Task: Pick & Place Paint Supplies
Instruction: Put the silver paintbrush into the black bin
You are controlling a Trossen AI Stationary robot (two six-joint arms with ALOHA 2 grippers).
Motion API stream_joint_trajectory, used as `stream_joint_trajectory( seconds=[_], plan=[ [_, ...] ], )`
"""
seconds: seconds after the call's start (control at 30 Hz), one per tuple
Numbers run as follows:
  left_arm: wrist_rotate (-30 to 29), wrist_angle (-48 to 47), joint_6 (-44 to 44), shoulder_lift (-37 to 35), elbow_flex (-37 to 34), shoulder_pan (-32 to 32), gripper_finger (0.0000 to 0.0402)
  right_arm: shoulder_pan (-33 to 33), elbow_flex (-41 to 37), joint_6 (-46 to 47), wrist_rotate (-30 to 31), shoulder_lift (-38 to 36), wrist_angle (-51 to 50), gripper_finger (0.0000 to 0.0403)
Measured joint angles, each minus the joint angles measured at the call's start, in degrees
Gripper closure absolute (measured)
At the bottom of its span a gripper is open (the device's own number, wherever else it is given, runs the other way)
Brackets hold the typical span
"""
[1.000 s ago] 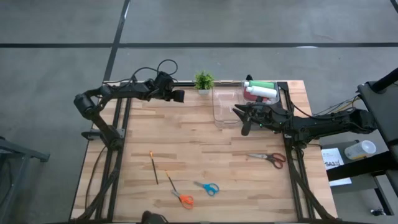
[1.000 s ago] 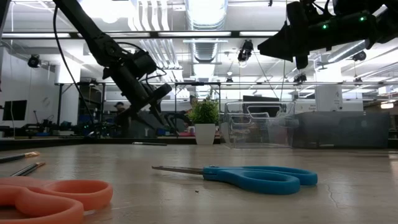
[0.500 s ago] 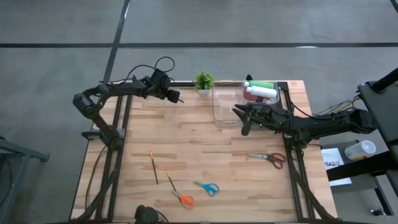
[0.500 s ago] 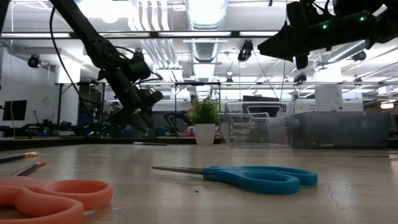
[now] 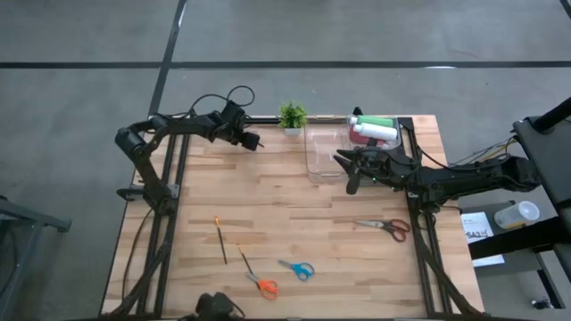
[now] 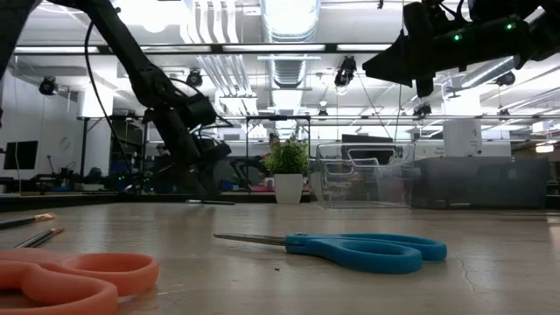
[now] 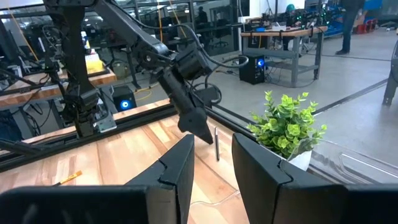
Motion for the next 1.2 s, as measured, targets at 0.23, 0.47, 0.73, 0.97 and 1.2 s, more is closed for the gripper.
stream_joint_trajectory(
  seconds=[0.23, 0.47, 0.73, 0.97, 1.2],
  plan=[
    [-0.51, -0.24, 1.32, -0.22, 1.93, 0.1, 0.0247, -0.01, 0.0, 0.0, 0.0, 0.0, 0.02, 0.0296],
    [-1.78, -5.61, 2.52, -0.14, 4.56, 1.76, 0.0247, 0.0, 0.0, 0.0, 0.0, 0.0, 0.02, 0.0296],
    [-2.43, -9.02, 6.93, -0.11, 6.92, 5.92, 0.0247, -0.01, 0.0, 0.0, -0.01, 0.0, 0.02, 0.0296],
    [-1.63, -9.95, 7.93, 0.0, 6.88, 5.8, 0.0247, 0.0, 0.0, 0.0, -0.02, 0.0, 0.0, 0.0296],
    [-1.27, -10.78, 8.17, 0.0, 6.66, 5.51, 0.0247, -0.01, 0.0, 0.0, 0.0, 0.0, 0.0, 0.0296]
  ],
)
